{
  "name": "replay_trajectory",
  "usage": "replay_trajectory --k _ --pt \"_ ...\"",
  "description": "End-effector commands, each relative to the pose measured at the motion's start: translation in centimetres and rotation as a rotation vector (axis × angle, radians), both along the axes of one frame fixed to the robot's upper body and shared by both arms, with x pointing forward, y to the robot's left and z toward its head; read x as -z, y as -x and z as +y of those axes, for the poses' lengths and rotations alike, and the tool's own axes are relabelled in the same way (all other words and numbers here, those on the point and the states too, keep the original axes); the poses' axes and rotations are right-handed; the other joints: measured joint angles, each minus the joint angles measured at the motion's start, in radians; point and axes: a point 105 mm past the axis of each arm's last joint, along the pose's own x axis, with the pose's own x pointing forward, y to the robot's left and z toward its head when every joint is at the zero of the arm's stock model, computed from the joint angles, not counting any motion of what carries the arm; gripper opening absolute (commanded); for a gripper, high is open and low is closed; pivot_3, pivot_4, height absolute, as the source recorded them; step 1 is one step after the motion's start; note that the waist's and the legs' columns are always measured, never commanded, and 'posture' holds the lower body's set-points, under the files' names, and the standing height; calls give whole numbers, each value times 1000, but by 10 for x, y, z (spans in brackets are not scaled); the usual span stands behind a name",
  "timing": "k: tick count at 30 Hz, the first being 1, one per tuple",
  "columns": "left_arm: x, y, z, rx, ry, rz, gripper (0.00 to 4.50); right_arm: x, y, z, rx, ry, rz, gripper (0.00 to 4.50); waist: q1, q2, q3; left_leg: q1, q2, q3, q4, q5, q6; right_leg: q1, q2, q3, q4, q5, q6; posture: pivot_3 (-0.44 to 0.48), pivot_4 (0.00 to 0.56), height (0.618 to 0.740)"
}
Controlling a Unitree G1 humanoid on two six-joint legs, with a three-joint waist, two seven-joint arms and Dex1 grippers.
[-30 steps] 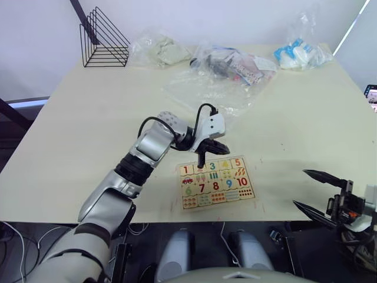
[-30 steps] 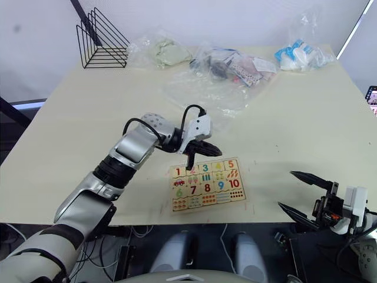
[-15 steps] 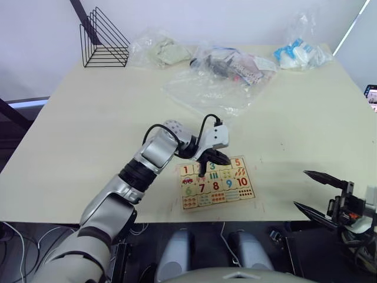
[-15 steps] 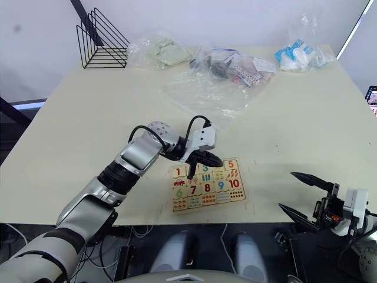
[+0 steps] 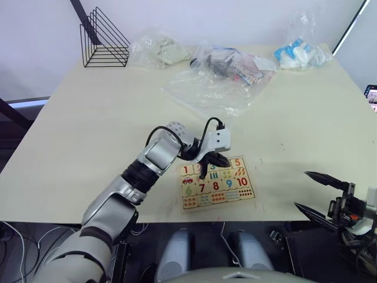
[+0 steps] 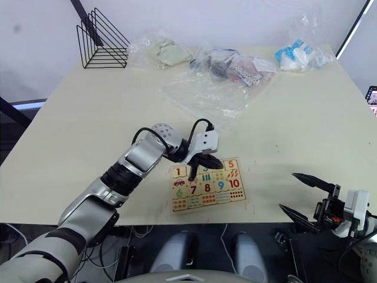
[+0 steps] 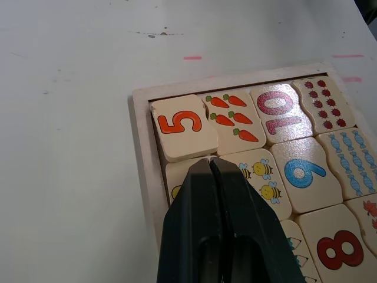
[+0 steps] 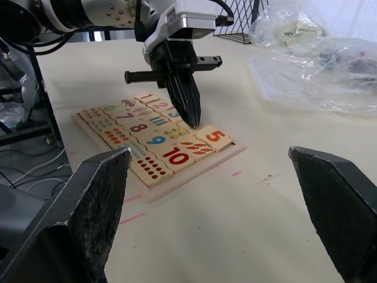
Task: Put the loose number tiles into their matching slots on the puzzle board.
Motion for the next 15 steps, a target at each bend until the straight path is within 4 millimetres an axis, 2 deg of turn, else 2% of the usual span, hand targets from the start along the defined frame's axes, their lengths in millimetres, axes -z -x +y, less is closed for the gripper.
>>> replay_trajectory --k 1,15 --pt "-5 -2 -3 4 7 -21 31 -11 2 0 0 11 -54 4500 0 0 0 0 0 0 0 0 0 0 0 0 0 0 0 0 150 740" --pt "-2 -1 -10 13 6 -34 31 -9 2 0 0 9 -51 4500 0 0 0 0 0 0 0 0 0 0 0 0 0 0 0 0 150 740"
